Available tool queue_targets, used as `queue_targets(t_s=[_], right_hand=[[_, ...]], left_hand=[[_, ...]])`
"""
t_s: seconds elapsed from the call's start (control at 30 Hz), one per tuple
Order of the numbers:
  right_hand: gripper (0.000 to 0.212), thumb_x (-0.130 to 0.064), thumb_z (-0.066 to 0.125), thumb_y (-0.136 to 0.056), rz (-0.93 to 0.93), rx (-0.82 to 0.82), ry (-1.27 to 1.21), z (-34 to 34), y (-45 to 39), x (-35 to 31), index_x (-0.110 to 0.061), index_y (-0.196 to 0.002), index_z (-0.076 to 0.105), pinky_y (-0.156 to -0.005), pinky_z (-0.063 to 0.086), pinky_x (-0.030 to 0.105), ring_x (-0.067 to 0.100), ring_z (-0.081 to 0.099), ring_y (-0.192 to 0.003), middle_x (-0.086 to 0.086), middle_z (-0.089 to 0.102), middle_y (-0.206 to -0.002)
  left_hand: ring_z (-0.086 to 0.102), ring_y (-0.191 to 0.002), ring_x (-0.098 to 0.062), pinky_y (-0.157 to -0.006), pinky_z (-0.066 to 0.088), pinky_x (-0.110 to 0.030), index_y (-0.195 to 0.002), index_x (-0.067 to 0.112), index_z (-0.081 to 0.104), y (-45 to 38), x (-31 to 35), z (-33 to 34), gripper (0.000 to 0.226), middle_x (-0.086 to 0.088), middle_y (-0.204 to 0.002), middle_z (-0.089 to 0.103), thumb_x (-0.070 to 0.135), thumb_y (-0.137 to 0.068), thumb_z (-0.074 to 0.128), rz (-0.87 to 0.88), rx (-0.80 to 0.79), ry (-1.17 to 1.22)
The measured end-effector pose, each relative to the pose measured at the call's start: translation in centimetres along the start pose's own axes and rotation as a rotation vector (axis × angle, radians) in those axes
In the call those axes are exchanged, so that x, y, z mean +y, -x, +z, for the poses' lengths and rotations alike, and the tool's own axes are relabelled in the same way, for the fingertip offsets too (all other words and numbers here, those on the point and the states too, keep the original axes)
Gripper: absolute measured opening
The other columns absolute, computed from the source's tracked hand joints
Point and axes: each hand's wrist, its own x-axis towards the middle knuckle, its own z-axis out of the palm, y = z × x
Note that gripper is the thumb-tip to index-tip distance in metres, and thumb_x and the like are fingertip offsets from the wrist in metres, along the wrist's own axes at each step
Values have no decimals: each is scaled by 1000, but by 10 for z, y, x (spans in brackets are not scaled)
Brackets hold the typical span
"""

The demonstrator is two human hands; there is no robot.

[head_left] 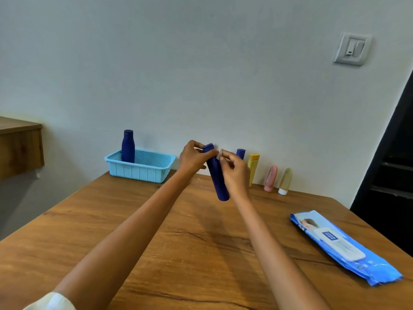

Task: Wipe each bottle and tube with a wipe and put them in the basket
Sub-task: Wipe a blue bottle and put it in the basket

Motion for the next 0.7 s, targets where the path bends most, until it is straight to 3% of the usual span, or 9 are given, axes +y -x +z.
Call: queue_targets(t_s=[0.2,0.43,0.53,0.63,0.7], right_hand=[[25,-9,58,-91,-237,-98,63,12,19,7,-9,-114,66,-78,41,0,-4,56,-91,1,68,-108],[26,-6,58,-89,-376,-279,203,9,30,16,-10,-113,68,-86,48,15,10,62,-101,3,67,-112],[23,-6,60,-88,-353,-326,288,9,31,25,-11,-107,70,-87,46,15,12,63,-100,3,68,-111],[20,-7,63,-86,-249,-365,328,10,32,33,-12,-103,72,-91,49,23,12,62,-101,1,68,-110],[18,-7,62,-86,-120,-313,237,12,32,33,-13,-100,72,-85,49,16,8,62,-96,-1,68,-106]], left_hand=[[67,-89,-26,-81,56,-44,-89,19,48,-4,-8,-9,44,-12,-101,66,41,-68,80,-148,141,70],[66,-89,-28,-80,57,-45,-101,12,50,-14,-11,-31,53,-14,-99,66,37,-67,83,-200,208,165],[63,-84,-23,-81,56,-44,-99,16,49,-16,-12,-35,51,-11,-99,64,37,-67,82,-194,256,150],[62,-88,-23,-82,55,-42,-99,17,50,-20,-10,-42,50,-9,-101,63,39,-67,82,-173,309,138],[61,-85,-20,-81,55,-39,-98,19,50,-21,-7,-47,48,-7,-101,63,39,-68,81,-144,342,153]])
